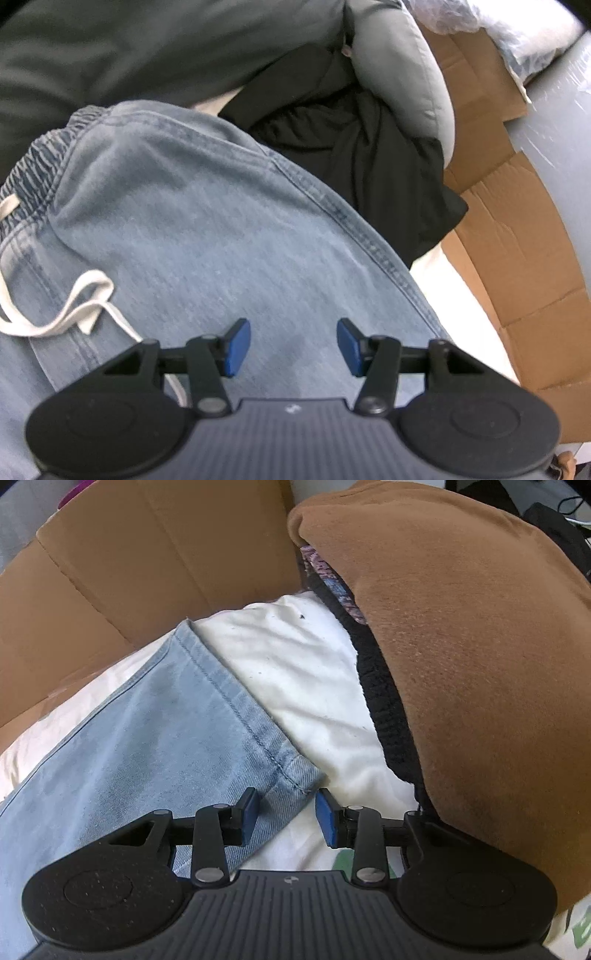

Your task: Fold clothes

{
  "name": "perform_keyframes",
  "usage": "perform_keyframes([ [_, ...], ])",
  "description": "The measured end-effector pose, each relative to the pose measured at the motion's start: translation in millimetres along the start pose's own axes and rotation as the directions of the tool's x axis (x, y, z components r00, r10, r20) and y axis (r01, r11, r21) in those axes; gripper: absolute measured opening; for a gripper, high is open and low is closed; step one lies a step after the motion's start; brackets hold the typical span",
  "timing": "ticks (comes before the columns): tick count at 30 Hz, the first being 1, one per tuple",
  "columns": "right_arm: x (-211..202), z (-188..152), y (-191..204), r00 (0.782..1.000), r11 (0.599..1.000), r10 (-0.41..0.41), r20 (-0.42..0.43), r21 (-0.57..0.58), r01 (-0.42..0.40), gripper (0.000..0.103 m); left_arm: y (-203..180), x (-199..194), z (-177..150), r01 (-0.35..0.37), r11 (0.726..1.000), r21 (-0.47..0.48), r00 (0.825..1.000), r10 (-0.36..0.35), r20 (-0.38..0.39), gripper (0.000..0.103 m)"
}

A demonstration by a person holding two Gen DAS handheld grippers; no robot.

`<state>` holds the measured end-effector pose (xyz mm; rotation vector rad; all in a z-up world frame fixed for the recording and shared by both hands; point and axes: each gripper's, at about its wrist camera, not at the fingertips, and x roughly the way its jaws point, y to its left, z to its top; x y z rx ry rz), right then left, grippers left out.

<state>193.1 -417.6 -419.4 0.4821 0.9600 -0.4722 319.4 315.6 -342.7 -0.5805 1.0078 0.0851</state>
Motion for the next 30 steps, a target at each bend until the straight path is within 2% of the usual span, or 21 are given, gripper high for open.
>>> perform_keyframes([
  [5, 10.4, 4.3, -5.3, 0.999, 0.999, 0.033, 0.016, 0.043, -0.034, 0.047, 0.4, 1.2, -8.5, 0.025, 1.000, 0.011, 0.999, -0.025, 0.031, 0.055],
  [6, 9.5, 4.7, -5.3, 0.999, 0.998, 0.032, 0.022, 0.047, -0.033, 0.044, 0.9, 0.3, -9.6, 0.023, 1.000, 0.012, 0.999, -0.024, 0.036, 0.055],
  [8, 6.9, 5.3, -4.9, 0.999, 0.998, 0.031, 0.036, 0.050, -0.033, 0.014, 1.5, -1.0, -9.7, 0.020, 1.000, 0.008, 0.999, -0.020, 0.043, 0.054],
  [10, 1.0, 5.8, -3.4, 0.998, 0.999, 0.027, 0.057, 0.021, -0.028, 0.011, -0.6, -2.6, -7.8, 0.012, 1.000, 0.017, 0.998, -0.013, 0.055, 0.054],
  [14, -13.2, 4.4, 2.6, 0.995, 0.999, 0.005, 0.100, -0.044, 0.000, 0.009, -6.4, -6.5, -5.6, -0.007, 0.998, 0.060, 0.997, 0.003, 0.079, 0.054],
  [20, -26.5, 7.9, 9.3, 0.989, 0.995, -0.047, 0.139, -0.075, 0.058, 0.009, -8.1, -6.2, -7.6, -0.045, 0.994, 0.096, 0.995, 0.037, 0.091, 0.054],
  [22, -24.2, 7.7, 10.2, 0.989, 0.993, -0.065, 0.136, -0.087, 0.077, 0.009, -5.6, -6.6, -7.4, -0.055, 0.994, 0.093, 0.994, 0.045, 0.099, 0.054],
  [26, -17.2, 6.2, 9.2, 0.990, 0.989, -0.082, 0.116, -0.111, 0.094, 0.009, -7.6, -7.9, -2.0, -0.090, 0.984, 0.157, 0.988, 0.069, 0.135, 0.053],
  [30, -15.4, 4.9, 10.5, 0.990, 0.991, -0.079, 0.116, -0.101, 0.091, 0.010, -6.4, -9.4, 16.6, -0.126, 0.978, 0.165, 0.979, 0.095, 0.183, 0.050],
])
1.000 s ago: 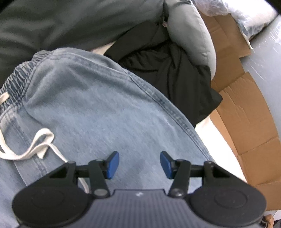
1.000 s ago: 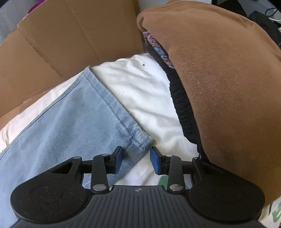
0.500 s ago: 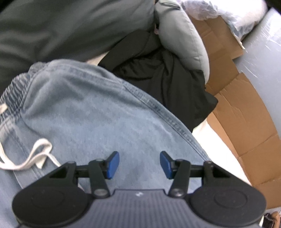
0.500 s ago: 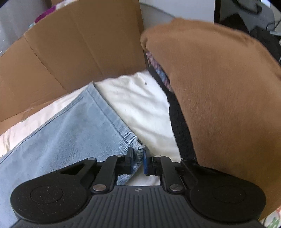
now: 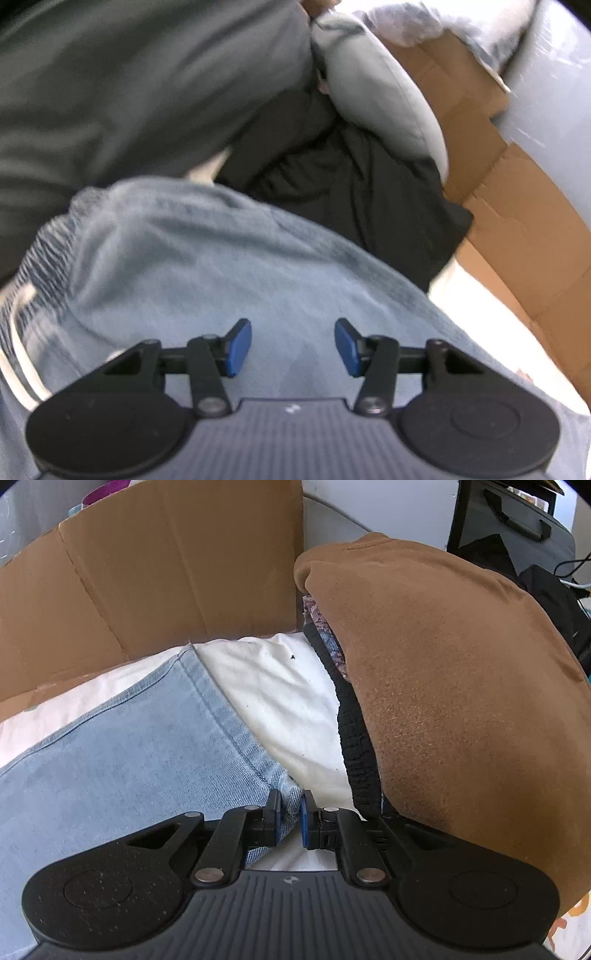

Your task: Fold clothes

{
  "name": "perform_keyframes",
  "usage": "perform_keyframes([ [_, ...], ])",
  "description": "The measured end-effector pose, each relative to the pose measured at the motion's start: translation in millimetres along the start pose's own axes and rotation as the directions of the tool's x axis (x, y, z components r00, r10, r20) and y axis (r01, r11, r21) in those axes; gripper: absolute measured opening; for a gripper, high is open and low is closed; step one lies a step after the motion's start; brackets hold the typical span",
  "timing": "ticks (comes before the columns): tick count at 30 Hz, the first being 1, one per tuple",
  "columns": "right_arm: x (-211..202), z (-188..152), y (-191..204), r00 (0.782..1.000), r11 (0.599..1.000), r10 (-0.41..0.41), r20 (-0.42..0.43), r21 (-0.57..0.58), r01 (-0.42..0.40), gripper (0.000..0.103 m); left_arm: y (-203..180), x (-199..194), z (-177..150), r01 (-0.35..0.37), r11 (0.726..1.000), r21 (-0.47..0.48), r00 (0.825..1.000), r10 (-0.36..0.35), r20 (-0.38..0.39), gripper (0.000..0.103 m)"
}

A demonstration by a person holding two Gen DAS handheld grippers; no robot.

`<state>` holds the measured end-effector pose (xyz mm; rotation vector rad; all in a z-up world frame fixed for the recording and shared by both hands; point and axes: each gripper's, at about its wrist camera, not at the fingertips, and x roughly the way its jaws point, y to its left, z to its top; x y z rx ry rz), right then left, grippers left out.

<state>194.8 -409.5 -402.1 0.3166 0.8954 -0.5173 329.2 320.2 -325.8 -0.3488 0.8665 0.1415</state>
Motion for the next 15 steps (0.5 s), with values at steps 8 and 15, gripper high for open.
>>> perform_keyframes([
  [8, -36.8, -2.8, 4.1, 0.993, 0.999, -0.015, 0.113, -0.033, 0.019, 0.024, 5.5, 14.5, 27.6, -0.097, 0.994, 0.056, 0.993, 0.093, 0.069, 0.049],
  [15, -52.0, -7.1, 28.9, 0.978, 0.976, 0.127, 0.163, -0.195, -0.094, 0.024, 19.6, 38.8, 46.2, -0.151, 0.988, 0.030, 0.988, 0.149, 0.051, 0.049],
])
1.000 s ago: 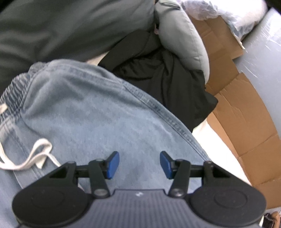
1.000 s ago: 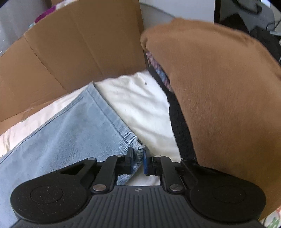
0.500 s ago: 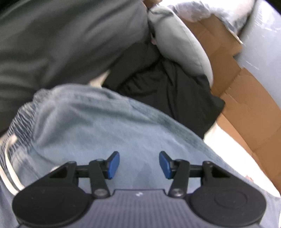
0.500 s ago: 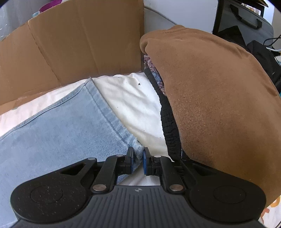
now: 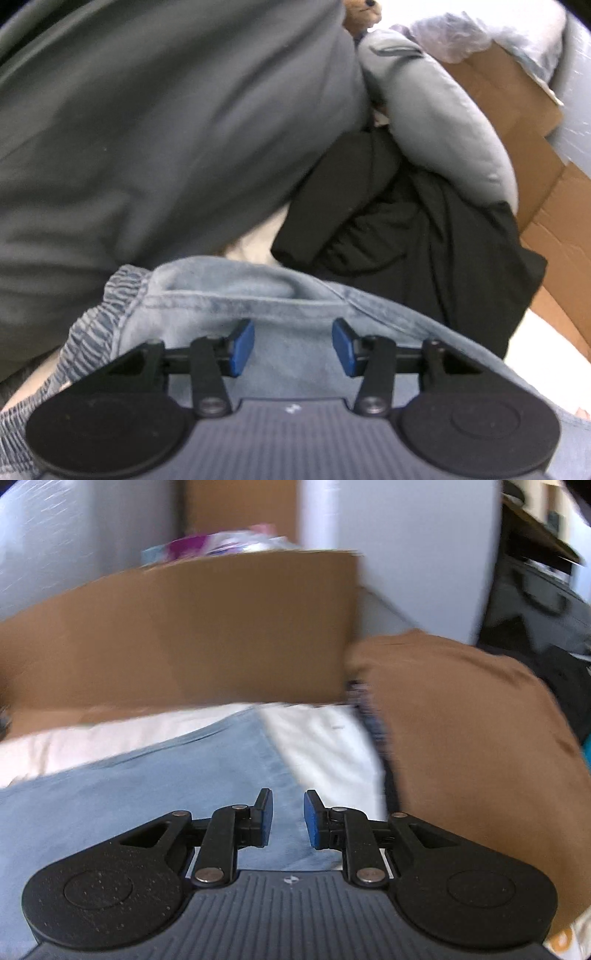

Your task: Fold clothes

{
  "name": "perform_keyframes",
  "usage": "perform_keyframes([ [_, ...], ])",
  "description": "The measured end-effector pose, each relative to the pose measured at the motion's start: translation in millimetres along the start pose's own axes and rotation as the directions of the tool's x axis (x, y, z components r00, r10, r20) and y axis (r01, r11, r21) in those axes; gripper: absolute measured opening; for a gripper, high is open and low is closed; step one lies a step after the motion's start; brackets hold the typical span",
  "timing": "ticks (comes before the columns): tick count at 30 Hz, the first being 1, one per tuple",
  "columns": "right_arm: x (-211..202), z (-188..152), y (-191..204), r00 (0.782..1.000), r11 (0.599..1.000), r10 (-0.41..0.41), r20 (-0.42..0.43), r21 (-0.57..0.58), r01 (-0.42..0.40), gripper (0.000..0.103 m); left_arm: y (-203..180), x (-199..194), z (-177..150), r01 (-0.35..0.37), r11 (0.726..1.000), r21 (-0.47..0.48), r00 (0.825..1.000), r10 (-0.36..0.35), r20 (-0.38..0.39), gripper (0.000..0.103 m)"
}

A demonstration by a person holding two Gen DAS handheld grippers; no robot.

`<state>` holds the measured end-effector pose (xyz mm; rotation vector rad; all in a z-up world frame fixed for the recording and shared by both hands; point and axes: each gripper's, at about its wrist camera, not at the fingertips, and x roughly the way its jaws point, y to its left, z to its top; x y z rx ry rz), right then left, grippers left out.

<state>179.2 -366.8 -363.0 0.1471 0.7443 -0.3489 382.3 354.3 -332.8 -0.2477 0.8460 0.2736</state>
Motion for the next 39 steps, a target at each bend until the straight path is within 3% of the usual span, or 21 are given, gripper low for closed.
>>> perform_keyframes([
  [3, 14.4, -5.6, 15.8, 0.996, 0.995, 0.082, -0.048, -0.058, -0.084, 0.025, 6.0, 15.3, 5.4, -0.004, 1.000, -0.014, 1.000, 0.004, -0.019, 0.049],
  [7, 33.4, -10.4, 19.3, 0.984, 0.987, 0.149, -0.102, -0.052, -0.154, 0.025, 15.8, 37.5, 6.7, 0.009, 0.997, -0.081, 0.998, -0.015, -0.067, 0.049],
  [15, 58.1, -27.9, 10.8, 0.972, 0.987, 0.095, -0.217, -0.104, -0.119, 0.024, 16.0, 60.1, 17.0, 0.019, 0.998, -0.065, 0.991, -0.028, -0.129, 0.049],
  [17, 59.1, -27.7, 9.6, 0.972, 0.988, 0.090, -0.218, -0.108, -0.115, 0.024, 13.5, 49.2, 27.4, 0.019, 0.999, -0.050, 0.988, -0.027, -0.152, 0.048],
  [20, 59.7, -27.2, 13.5, 0.973, 0.985, 0.072, -0.221, -0.139, -0.104, 0.024, 14.9, 19.2, 39.4, 0.075, 0.997, -0.007, 0.986, -0.075, -0.146, 0.048],
  [26, 57.5, -28.8, 13.7, 0.975, 0.986, 0.072, -0.209, -0.135, -0.102, 0.024, 29.8, -32.4, 46.3, 0.077, 0.996, 0.045, 0.988, -0.070, -0.139, 0.048],
  [32, 58.4, -28.5, 13.8, 0.975, 0.985, 0.072, -0.209, -0.140, -0.103, 0.024, 36.5, -31.6, 30.0, 0.050, 0.994, 0.096, 0.983, -0.032, -0.182, 0.048],
  [36, 58.4, -28.2, 14.4, 0.975, 0.981, 0.072, -0.212, -0.160, -0.107, 0.023, 54.1, -16.6, 26.8, -0.021, 0.998, 0.051, 0.986, 0.029, -0.161, 0.035],
  [39, 58.4, -27.8, 14.3, 0.973, 0.978, 0.073, -0.218, -0.177, -0.113, 0.022, 67.8, 0.6, 26.1, -0.032, 0.999, -0.008, 0.985, 0.030, -0.171, 0.023],
])
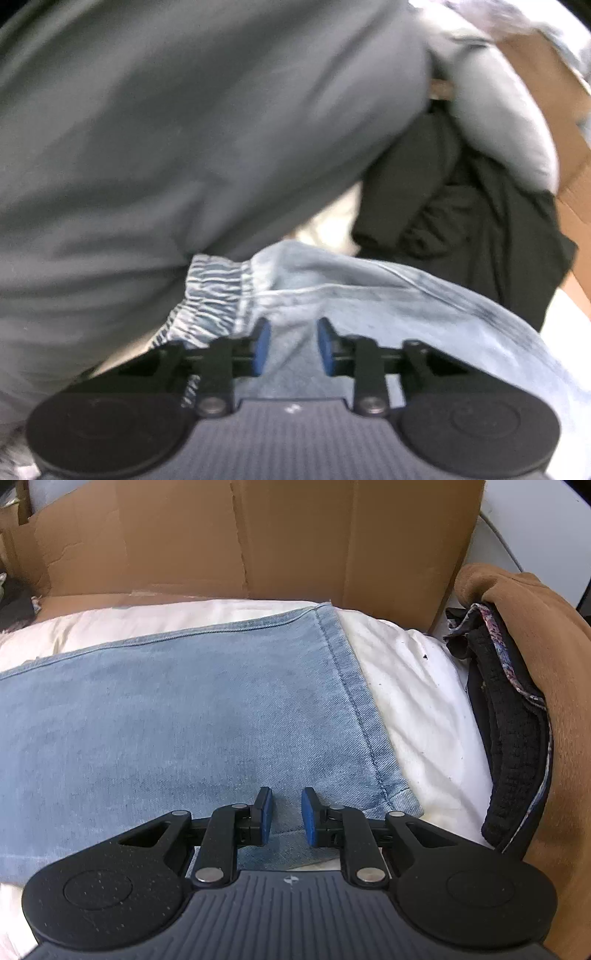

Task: Fold clothes
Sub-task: 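Close the left tool on the elastic waistband of the jeans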

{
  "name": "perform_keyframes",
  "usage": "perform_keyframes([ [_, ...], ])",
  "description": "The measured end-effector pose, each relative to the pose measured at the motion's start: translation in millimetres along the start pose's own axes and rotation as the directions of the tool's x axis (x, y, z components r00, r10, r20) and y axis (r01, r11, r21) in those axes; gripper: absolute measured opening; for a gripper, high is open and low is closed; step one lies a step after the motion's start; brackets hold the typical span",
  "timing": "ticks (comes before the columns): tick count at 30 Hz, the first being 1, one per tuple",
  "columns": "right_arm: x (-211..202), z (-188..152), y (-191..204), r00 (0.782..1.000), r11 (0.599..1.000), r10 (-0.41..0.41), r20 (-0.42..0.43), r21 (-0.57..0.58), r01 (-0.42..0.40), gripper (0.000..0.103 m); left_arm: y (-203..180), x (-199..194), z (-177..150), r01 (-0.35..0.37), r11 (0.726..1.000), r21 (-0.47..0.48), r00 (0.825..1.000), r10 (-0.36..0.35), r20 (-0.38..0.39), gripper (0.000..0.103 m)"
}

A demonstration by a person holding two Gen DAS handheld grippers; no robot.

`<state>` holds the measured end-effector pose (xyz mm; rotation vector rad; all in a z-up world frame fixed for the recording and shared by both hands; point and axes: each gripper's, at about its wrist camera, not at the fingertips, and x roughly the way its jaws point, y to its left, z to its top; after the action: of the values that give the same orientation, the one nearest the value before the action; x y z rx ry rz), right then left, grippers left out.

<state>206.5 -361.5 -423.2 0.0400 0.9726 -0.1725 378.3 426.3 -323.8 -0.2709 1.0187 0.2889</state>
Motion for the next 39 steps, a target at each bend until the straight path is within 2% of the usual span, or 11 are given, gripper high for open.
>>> perform_keyframes([
  [2, 0.0, 0.2, -0.1, 1.000, 1.000, 0.002, -0.004, -0.012, -0.002, 0.022, 7.4, 8.6, 0.9, -0.011, 0.999, -0.037, 1.000, 0.011, 0.003, 0.011],
  [5, -0.1, 0.5, -0.2, 1.000, 1.000, 0.004, -0.009, -0.030, -0.004, 0.022, 15.6, 20.6, 2.0, -0.029, 0.997, -0.078, 1.000, 0.029, -0.002, 0.002],
  [8, 0.0, 0.7, 0.2, 1.000, 0.999, -0.001, -0.010, -0.042, 0.001, 0.022, 14.7, 33.4, 1.6, -0.046, 0.999, -0.012, 0.999, 0.045, -0.015, 0.003],
  [13, 1.7, 1.5, -3.6, 1.000, 0.999, -0.012, -0.013, -0.041, 0.012, 0.021, 13.1, 43.3, 5.6, -0.068, 0.998, 0.007, 0.997, 0.068, -0.033, 0.003],
  [15, 2.3, 2.4, -4.9, 1.000, 0.999, -0.016, -0.016, -0.035, 0.015, 0.021, 7.1, 37.7, 6.3, -0.090, 0.995, 0.034, 0.996, 0.091, -0.027, 0.003],
  [20, 2.6, 1.7, -4.4, 1.000, 0.999, -0.026, -0.014, -0.033, 0.025, 0.020, 0.3, 1.3, 0.6, -0.055, 0.993, 0.107, 0.998, 0.055, 0.008, 0.011],
  [23, 2.5, 0.7, -2.1, 0.999, 0.999, -0.034, -0.012, -0.035, 0.034, 0.020, 7.2, -20.7, -3.5, -0.042, 0.995, 0.093, 0.999, 0.039, 0.038, 0.011],
  [26, 2.2, 0.0, -3.0, 0.999, 0.999, -0.031, -0.009, -0.026, 0.031, 0.020, 13.7, -30.0, -7.7, -0.061, 0.995, 0.079, 0.997, 0.056, 0.060, 0.011],
  [39, 3.1, -1.5, 0.9, 0.999, 0.998, -0.040, -0.010, -0.055, 0.039, 0.020, 20.0, 21.2, 1.9, -0.150, 0.986, 0.068, 0.989, 0.151, -0.005, 0.010],
])
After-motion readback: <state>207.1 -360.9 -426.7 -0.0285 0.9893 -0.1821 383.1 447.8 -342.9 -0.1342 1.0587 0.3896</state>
